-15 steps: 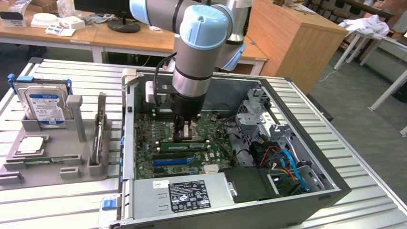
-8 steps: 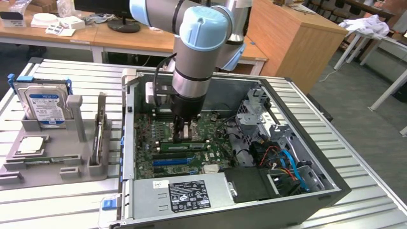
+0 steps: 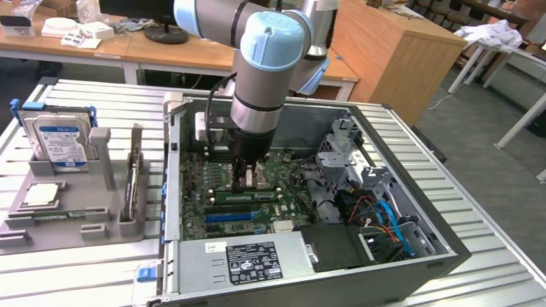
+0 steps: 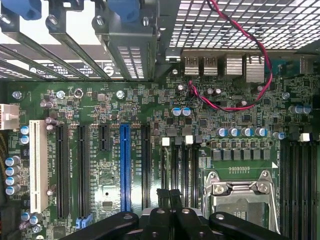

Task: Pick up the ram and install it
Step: 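Press down the ram until it locks into place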

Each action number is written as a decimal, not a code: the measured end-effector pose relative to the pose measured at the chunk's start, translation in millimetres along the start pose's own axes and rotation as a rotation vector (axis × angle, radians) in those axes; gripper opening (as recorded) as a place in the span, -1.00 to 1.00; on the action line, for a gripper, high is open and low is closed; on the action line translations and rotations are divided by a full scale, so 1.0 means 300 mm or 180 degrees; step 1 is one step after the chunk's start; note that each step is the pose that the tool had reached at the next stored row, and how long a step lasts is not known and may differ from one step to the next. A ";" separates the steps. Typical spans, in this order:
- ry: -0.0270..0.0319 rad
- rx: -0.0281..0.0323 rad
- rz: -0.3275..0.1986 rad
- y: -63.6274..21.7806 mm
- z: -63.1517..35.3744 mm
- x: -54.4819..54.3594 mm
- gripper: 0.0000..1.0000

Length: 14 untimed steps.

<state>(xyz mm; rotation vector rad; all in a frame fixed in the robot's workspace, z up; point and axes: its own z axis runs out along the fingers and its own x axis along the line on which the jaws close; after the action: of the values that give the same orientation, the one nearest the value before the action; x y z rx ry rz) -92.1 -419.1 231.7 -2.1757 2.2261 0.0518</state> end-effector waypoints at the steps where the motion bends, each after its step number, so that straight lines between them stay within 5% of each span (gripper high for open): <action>1: 0.0000 0.0000 0.0000 0.000 0.000 0.000 -0.79; 14: -0.0001 0.0001 0.0000 0.000 0.014 0.001 -0.79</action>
<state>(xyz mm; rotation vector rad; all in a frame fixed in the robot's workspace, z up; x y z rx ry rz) -92.1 -419.1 227.5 -2.1755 2.2258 0.0520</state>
